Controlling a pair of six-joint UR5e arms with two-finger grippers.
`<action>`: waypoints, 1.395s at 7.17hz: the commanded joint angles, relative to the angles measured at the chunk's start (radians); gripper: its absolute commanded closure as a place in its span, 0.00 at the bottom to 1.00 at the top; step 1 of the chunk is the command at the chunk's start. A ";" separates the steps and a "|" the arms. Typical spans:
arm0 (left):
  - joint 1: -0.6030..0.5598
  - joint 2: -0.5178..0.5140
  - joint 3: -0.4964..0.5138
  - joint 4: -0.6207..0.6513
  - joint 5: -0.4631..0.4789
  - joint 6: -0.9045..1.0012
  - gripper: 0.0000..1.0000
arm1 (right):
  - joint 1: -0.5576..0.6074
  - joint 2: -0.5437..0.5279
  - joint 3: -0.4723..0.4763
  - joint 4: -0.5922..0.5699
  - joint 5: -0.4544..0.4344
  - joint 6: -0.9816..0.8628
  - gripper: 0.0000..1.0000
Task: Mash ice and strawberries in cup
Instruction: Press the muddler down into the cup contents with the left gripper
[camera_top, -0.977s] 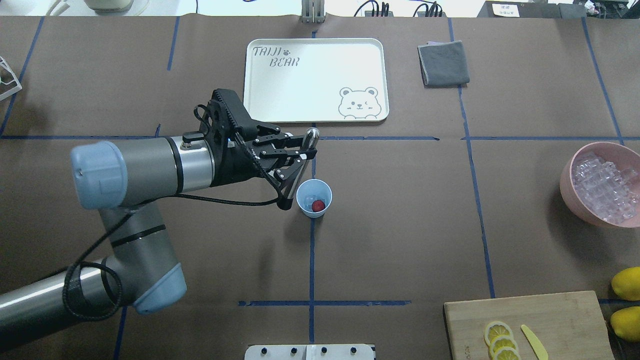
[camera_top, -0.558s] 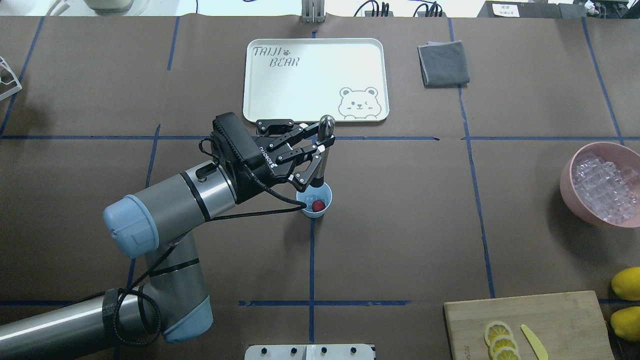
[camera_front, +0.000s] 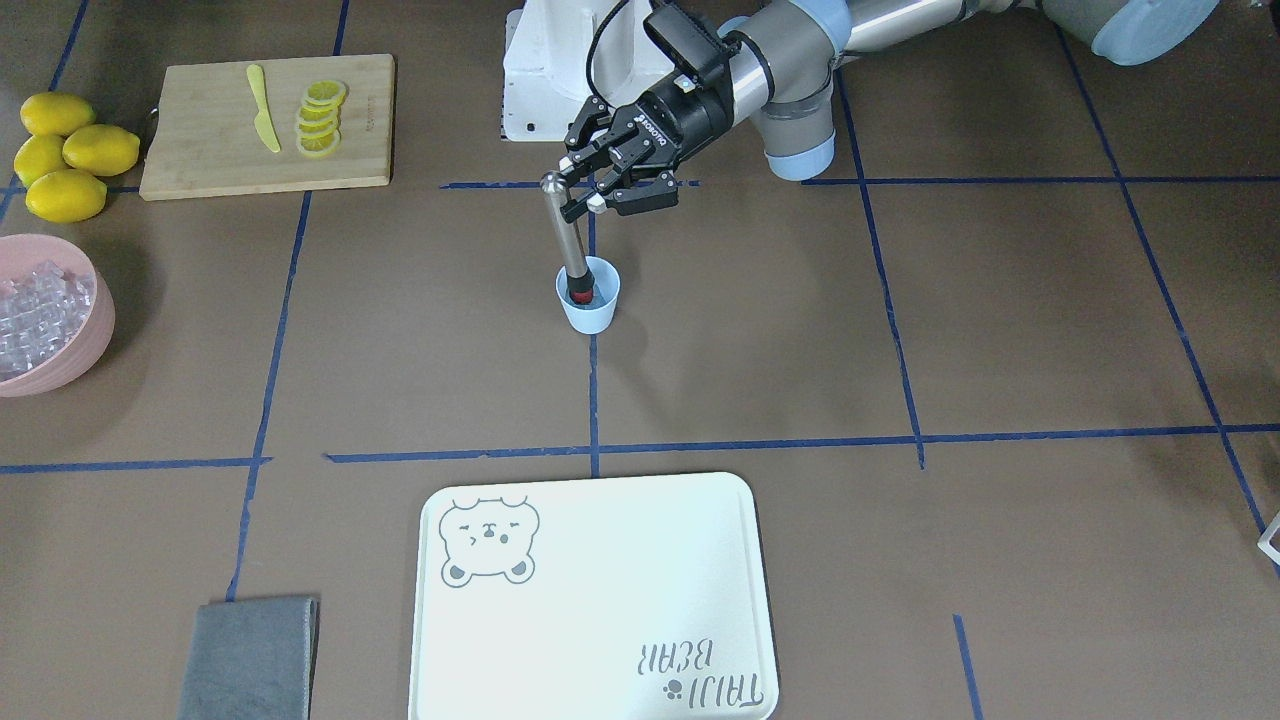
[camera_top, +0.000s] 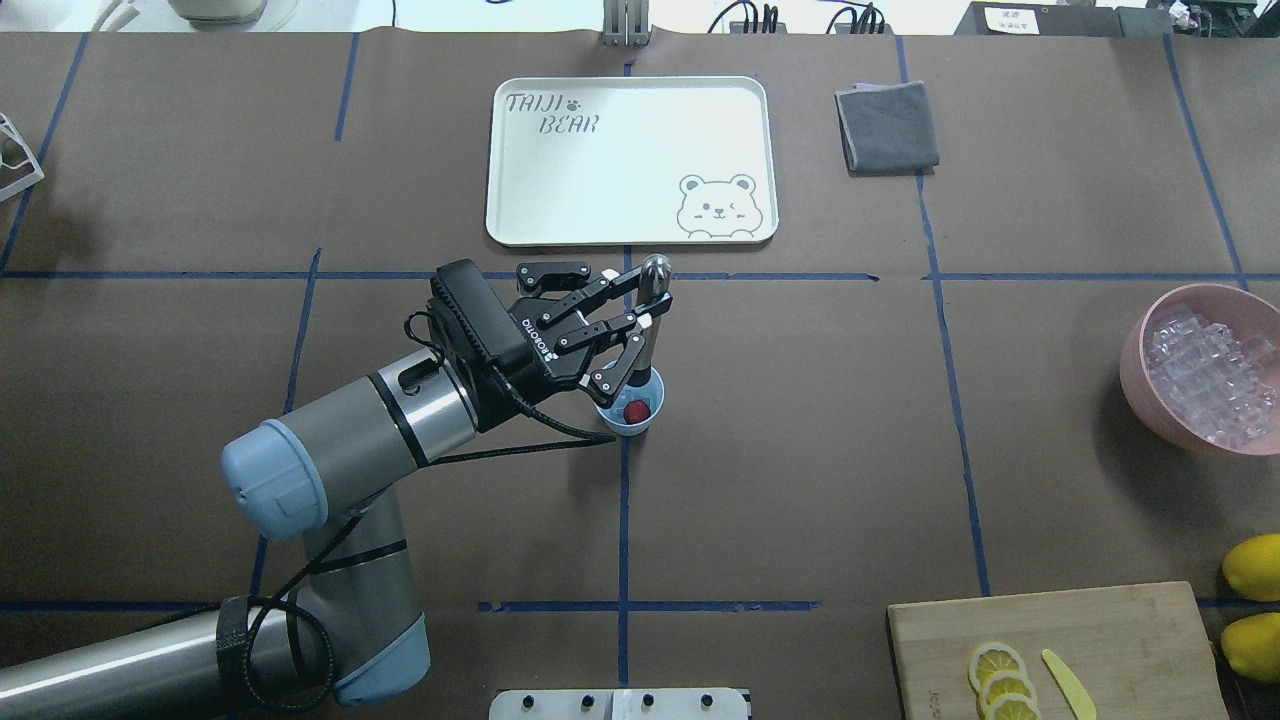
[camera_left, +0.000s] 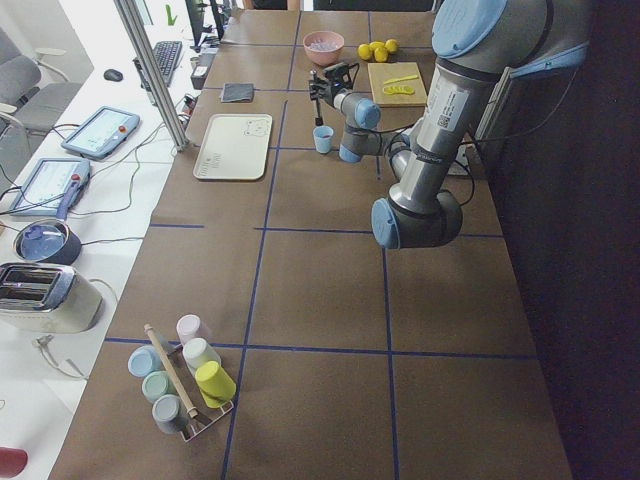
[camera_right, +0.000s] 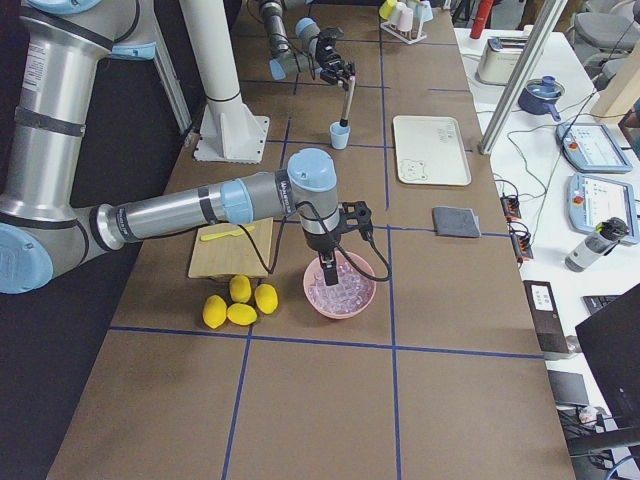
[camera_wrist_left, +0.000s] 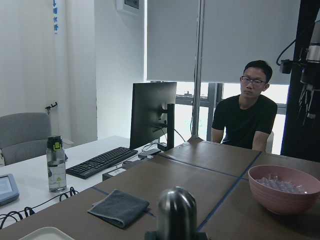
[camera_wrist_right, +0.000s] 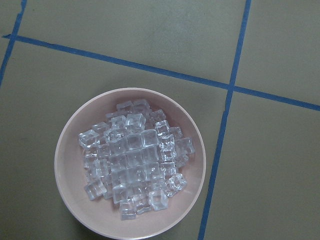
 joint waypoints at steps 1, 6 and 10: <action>0.016 -0.001 0.013 0.000 0.004 0.002 0.98 | 0.000 -0.002 0.000 0.000 0.000 0.000 0.00; 0.040 -0.001 0.059 -0.001 0.010 0.026 0.98 | 0.006 -0.006 -0.003 0.000 0.000 0.000 0.00; 0.044 0.000 0.061 -0.001 0.010 0.029 0.98 | 0.006 -0.006 -0.003 0.000 0.000 0.000 0.00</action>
